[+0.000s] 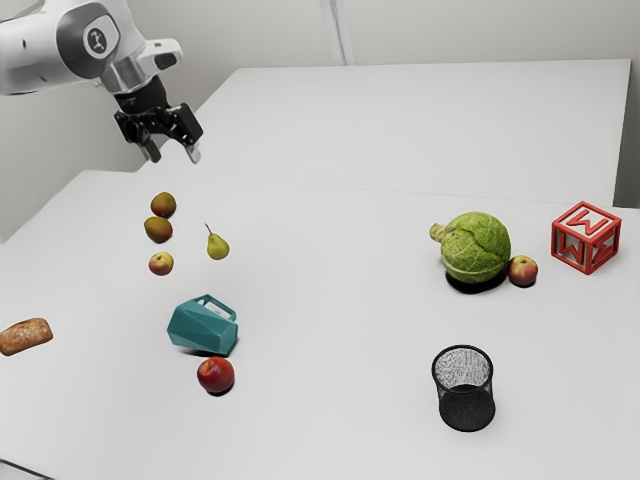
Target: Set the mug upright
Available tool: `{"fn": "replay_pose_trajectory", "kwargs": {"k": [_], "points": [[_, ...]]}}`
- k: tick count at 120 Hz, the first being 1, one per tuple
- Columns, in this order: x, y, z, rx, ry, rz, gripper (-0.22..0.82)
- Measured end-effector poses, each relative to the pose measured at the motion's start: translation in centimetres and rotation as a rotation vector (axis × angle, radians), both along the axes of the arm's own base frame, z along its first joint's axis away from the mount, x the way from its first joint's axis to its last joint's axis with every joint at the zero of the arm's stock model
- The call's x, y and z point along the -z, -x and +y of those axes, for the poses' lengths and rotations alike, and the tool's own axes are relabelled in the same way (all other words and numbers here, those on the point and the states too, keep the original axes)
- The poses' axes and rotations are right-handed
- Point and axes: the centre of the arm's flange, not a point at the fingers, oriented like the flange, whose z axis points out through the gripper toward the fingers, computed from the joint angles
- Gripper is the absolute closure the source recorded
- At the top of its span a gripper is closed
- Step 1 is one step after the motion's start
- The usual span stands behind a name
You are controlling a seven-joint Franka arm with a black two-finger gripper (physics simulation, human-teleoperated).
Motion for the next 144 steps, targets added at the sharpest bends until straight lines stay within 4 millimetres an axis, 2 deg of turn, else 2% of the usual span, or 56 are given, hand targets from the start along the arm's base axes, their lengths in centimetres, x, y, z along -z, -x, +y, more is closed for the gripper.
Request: {"fn": "replay_pose_trajectory", "kwargs": {"k": [19, 28, 35, 47, 52, 80, 96, 108, 116, 127, 136, 144], "points": [[0.1, 0.1, 0.0, 0.012, 0.001, 0.005, 0.0], [0.9, 0.3, 0.0, 0.016, 0.005, 0.024, 0.0], [1.5, 0.7, -0.1, 0.019, 0.013, 0.037, 0.0], [0.7, 2.1, -0.2, 0.012, 0.071, 0.032, 0.0], [1.0, 2.9, 0.2, 0.004, 0.116, 0.04, 0.0], [5.4, 5.9, 4.8, -0.057, 0.385, 0.098, 0.0], [6.7, 6.9, 8.6, -0.083, 0.453, 0.088, 0.0], [8.7, 7.2, 11.2, -0.101, 0.492, 0.092, 0.0], [10.4, 7.7, 11.6, -0.099, 0.521, 0.105, 0.0], [12.7, 7.8, 11.3, -0.082, 0.551, 0.115, 0.0], [15.0, 8.0, 11.1, -0.077, 0.574, 0.126, 0.0], [17.6, 8.9, 11.8, -0.1, 0.609, 0.136, 0.0]]}}
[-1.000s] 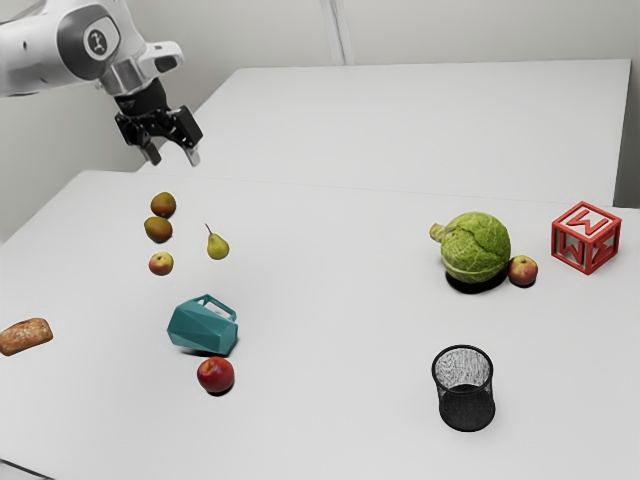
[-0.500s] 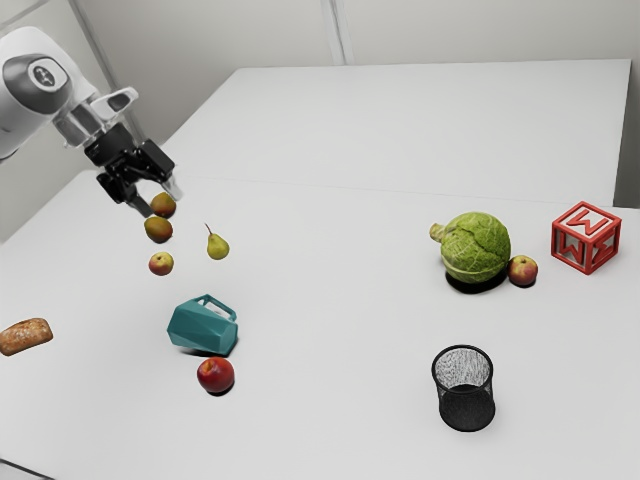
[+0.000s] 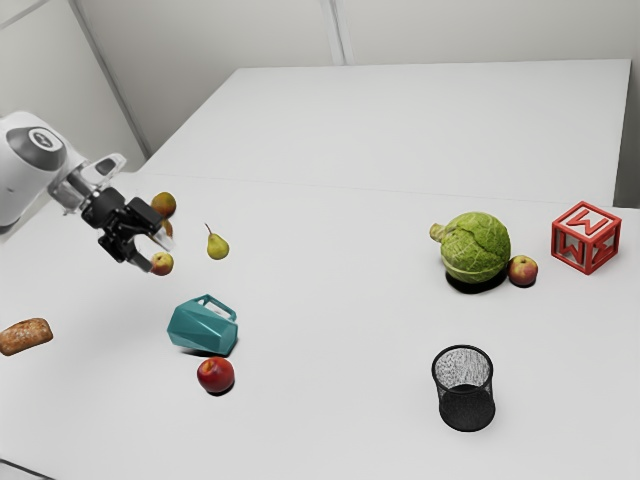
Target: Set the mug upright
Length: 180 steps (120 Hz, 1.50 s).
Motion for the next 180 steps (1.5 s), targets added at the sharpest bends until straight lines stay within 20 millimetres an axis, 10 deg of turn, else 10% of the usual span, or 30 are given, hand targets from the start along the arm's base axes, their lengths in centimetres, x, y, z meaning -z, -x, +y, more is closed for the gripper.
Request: {"fn": "replay_pose_trajectory", "kwargs": {"k": [41, 91, 106, 134, 180], "points": [[7.4, 1.1, 0.3, -0.04, 0.098, 0.0, 0.0], [11.2, 2.0, -1.7, 0.036, 0.243, -0.005, 0.0], [11.9, 2.2, -1.8, 0.046, 0.277, -0.011, 0.25], [11.5, 1.9, -2.6, 0.082, 0.304, -0.048, 0.65], [5.2, 0.6, -5.3, 0.2, 0.187, -0.162, 0.76]]}}
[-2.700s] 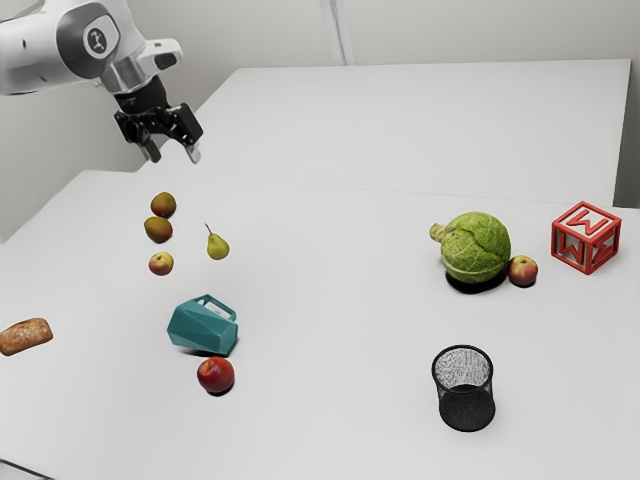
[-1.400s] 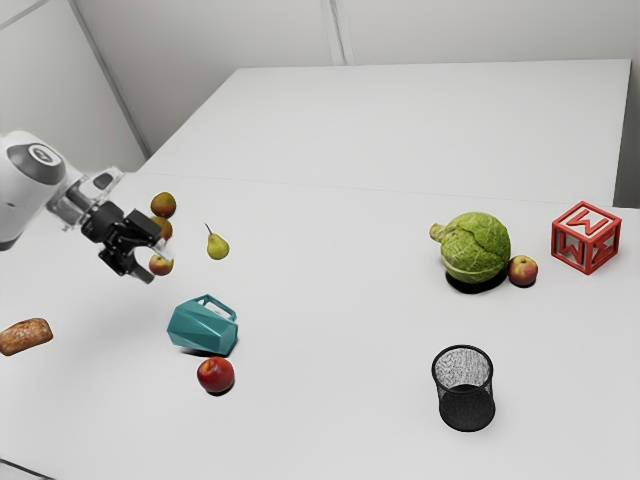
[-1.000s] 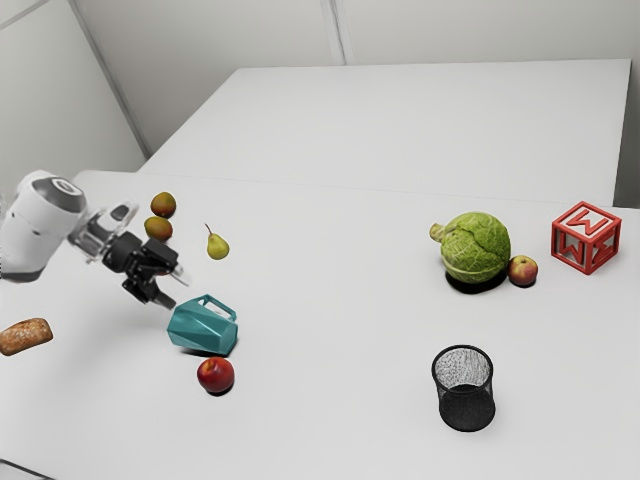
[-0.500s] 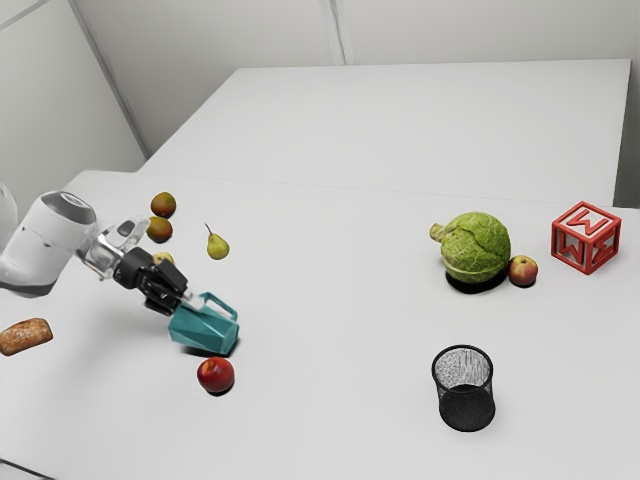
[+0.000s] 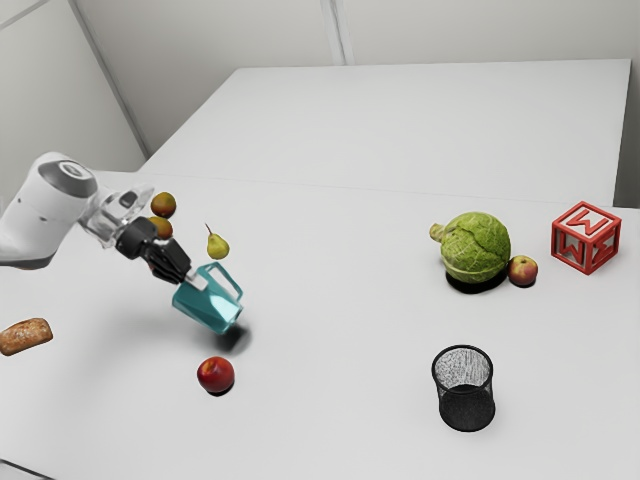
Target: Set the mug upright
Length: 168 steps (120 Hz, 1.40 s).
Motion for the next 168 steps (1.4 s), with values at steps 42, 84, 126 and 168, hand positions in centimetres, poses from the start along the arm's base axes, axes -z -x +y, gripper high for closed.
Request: {"fn": "replay_pose_trajectory", "kwargs": {"k": [42, 84, 126, 168], "points": [[-4.0, -3.6, -3.5, 0.153, -0.514, -0.079, 0.78], [-4.6, -5.9, -7.3, 0.129, -0.854, -0.111, 0.78], [-0.3, -5.0, -9.6, -0.002, -0.915, -0.06, 0.78], [-0.3, -5.1, -9.7, -0.134, -0.911, -0.038, 0.26]]}}
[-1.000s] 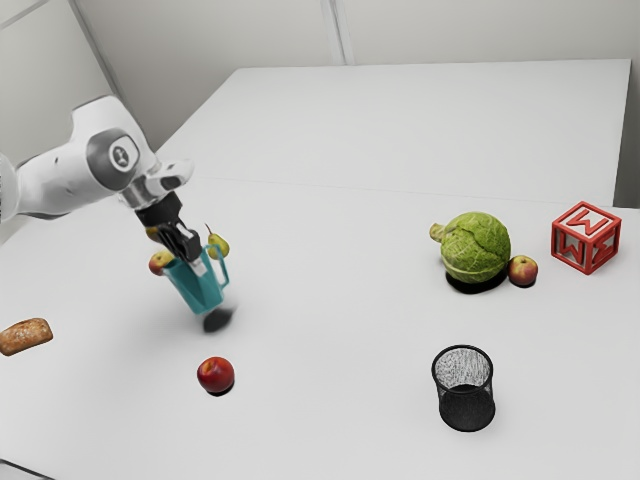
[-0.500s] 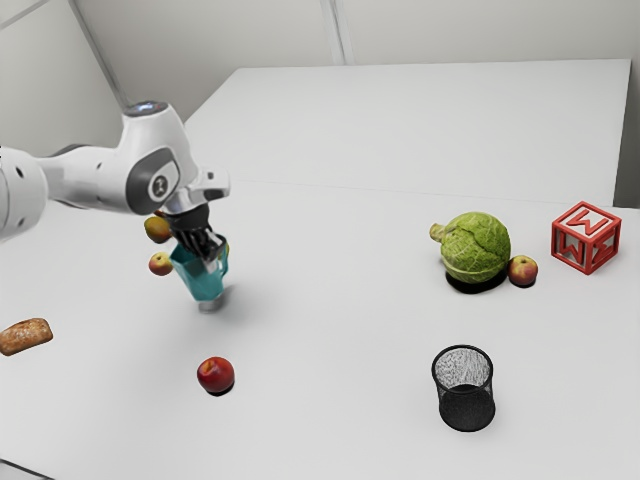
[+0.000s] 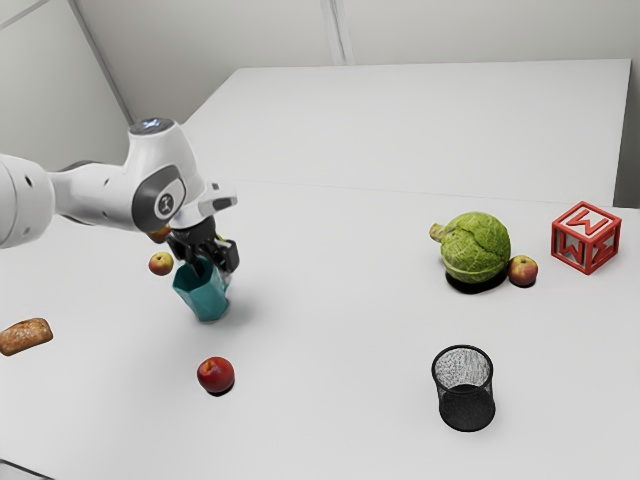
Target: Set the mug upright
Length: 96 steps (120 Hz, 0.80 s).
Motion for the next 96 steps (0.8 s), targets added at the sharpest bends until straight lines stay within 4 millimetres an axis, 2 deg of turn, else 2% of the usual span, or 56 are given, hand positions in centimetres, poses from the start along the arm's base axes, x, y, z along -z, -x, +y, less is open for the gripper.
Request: {"fn": "replay_pose_trajectory", "kwargs": {"k": [15, 23, 49, 61, 73, 82, 96], "points": [[-1.5, -0.1, -0.5, -0.023, 0.004, -0.025, 0.15], [-3.6, -0.9, -0.8, -0.034, 0.01, -0.052, 0.11], [-15.2, -5.3, -0.6, -0.072, 0.044, -0.15, 0.04], [-19.2, -6.8, -0.1, -0.081, 0.054, -0.162, 0.02], [-23.1, -7.0, 0.3, -0.084, 0.056, -0.169, 0.01], [-24.2, -6.6, 0.2, -0.083, 0.056, -0.147, 0.01], [-23.8, -6.3, -0.1, -0.073, 0.059, -0.094, 0.01]]}}
